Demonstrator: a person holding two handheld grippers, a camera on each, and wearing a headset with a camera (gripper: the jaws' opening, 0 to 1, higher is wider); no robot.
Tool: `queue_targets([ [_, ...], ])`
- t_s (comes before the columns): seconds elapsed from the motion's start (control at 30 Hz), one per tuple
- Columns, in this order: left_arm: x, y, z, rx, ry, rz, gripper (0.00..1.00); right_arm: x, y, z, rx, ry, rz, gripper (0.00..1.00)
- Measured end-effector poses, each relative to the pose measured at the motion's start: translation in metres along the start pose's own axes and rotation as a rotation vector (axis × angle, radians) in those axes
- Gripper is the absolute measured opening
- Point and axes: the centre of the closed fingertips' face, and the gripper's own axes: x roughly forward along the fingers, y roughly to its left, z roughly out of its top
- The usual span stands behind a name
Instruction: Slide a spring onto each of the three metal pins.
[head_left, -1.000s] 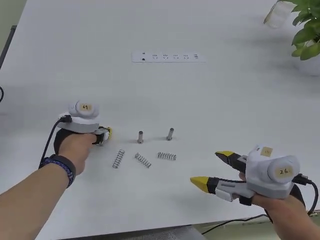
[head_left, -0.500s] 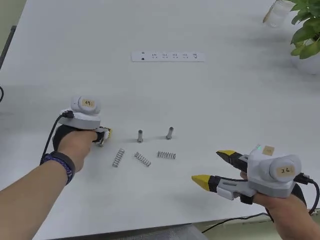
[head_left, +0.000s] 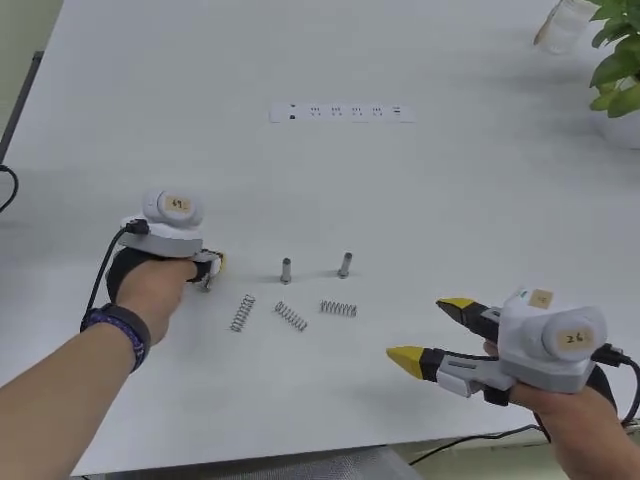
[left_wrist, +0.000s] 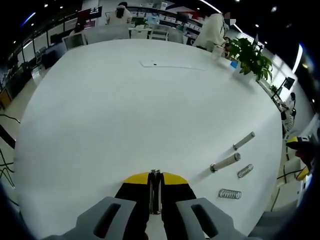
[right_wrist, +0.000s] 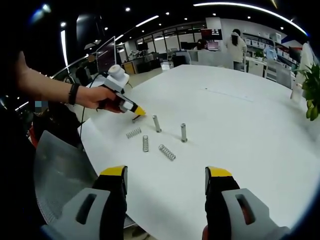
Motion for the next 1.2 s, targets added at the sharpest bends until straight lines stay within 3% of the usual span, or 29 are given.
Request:
queue_targets([
  [1.2, -0.026, 0.009, 0.005, -0.001, -0.049, 0.019, 0.00, 0.000, 0.005, 0.004, -0.012, -0.014, 0.006, 0.61],
])
